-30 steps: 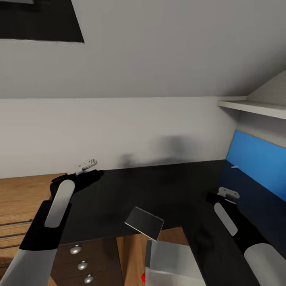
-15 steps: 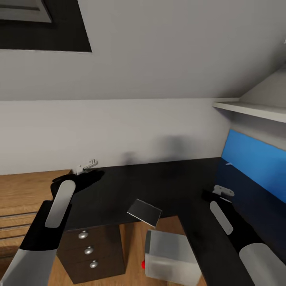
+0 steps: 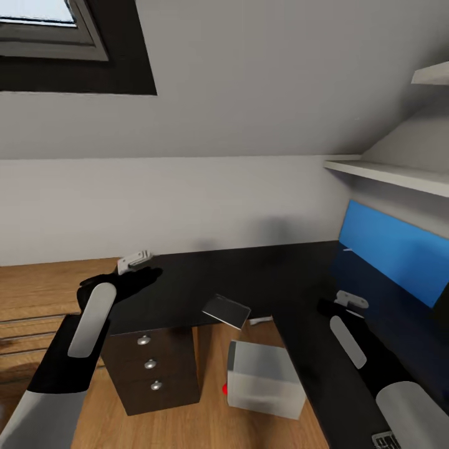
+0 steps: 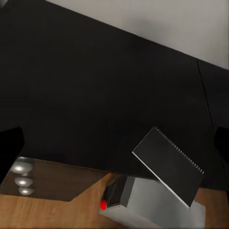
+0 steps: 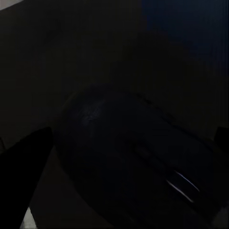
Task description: In the bedroom, organize the workspace by keeping the computer under the desk, ensuring the monitor is on the desk, placing the keyboard on the desk next to the monitor, placing the mouse on the desk next to the keyboard, moving the folder from the swivel chair onto the desk next to the mouse, stacking the notebook on top of the folder with the pen on top of the notebook, and positioning the swivel chair next to the desk.
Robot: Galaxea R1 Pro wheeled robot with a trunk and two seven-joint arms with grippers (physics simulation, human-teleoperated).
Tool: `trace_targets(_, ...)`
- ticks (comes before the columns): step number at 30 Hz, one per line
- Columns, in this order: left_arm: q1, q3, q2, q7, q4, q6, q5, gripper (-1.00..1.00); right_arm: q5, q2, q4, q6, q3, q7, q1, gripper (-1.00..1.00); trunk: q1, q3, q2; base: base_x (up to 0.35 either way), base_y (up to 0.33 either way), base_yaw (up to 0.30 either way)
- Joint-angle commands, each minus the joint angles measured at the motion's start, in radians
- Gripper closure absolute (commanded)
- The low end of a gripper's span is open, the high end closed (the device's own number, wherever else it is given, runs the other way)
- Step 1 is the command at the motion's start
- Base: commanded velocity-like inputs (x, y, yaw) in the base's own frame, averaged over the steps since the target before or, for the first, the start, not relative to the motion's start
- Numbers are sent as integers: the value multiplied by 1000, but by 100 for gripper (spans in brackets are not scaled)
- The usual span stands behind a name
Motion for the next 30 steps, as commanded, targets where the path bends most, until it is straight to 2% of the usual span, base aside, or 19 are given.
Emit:
trace_targets(1, -1, -3, 3, 10, -1, 3, 10, -100, -7, -2, -2, 3, 4, -9, -1, 100, -4, 2, 6, -177, 0, 0)
trace_targets(2, -1, -14, 14, 9, -1, 4, 11, -100, -6, -2, -1, 3, 4, -9, -1, 100, -8, 5, 13, -90, 0, 0)
trace_targets(3, 0, -70, 43, 8, -1, 2, 9, -100, -4, -3, 1, 3, 5, -9, -1, 100, -12, 8, 20, -30, 0, 0)
trace_targets(6, 15, -117, 63, 9, -1, -3, 9, -100, -2, -4, 2, 3, 6, -9, -1, 100, -23, 17, 41, -13, 0, 0)
trace_targets(10, 59, -132, 69, 9, 0, -7, 9, -100, 4, -9, 3, 8, 6, -9, -1, 100, -39, 30, 69, -3, 0, 0)
trace_targets(15, 164, -136, 70, 6, 0, -16, 8, -100, 12, -32, -1, 127, 2, -7, -1, 100, -58, 46, 104, 0, 0, 0)
trace_targets(18, 210, -136, 70, 3, -7, -45, 7, -100, 11, -34, -3, 143, 2, -7, -1, 100, -58, 46, 104, 0, 0, 0)
trace_targets(23, 294, -139, 72, 0, -11, -152, 7, -100, 11, -33, -3, 150, 4, -7, -1, 100, -58, 46, 104, 0, 0, 0)
trace_targets(24, 361, -177, 75, 0, -10, -254, -11, -100, 12, -33, -3, 160, 3, -8, -1, 100, -58, 46, 104, 0, 0, 0)
trace_targets(28, 425, -258, 99, -1, 3, -420, -106, -100, 12, -33, -3, 201, 4, -8, -1, 100, -58, 46, 104, -6, 0, 0)
trace_targets(30, 440, -297, 105, -2, 16, -505, -128, -100, 12, -33, -3, 207, 4, -9, -1, 100, -58, 46, 104, -117, 0, 0)
